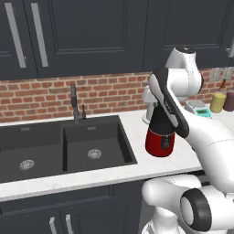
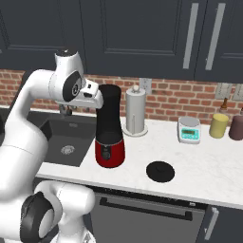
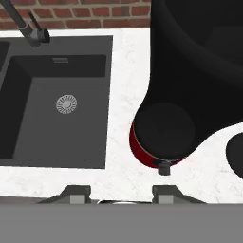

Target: Close the lid blender by securely placing the lid on top.

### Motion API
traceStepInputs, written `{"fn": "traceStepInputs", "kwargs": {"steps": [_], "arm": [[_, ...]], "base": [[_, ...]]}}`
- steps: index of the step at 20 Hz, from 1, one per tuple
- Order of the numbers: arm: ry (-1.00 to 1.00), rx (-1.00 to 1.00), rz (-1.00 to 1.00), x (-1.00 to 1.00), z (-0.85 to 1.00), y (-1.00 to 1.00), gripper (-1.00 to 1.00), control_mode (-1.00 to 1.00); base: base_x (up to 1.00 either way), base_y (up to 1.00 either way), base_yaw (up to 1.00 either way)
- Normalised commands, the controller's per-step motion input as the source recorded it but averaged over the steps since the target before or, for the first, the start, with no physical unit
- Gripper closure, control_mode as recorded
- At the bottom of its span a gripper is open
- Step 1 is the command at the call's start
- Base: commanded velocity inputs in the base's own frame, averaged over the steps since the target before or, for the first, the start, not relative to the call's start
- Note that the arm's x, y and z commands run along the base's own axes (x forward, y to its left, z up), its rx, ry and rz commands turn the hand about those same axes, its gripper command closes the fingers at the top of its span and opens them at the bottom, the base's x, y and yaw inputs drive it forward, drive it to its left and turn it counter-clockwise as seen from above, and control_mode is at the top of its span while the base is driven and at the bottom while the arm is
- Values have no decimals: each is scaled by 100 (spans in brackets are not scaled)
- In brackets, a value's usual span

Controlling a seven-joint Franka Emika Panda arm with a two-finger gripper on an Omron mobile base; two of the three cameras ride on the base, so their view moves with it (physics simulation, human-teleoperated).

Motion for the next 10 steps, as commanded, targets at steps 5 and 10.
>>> {"fn": "traceStepInputs", "kwargs": {"steps": [5,10], "arm": [[-4,0,0,0,-2,0,-100,-100],[-9,5,-4,-76,-10,-33,-100,-100]], "base": [[0,0,0],[0,0,0]]}}
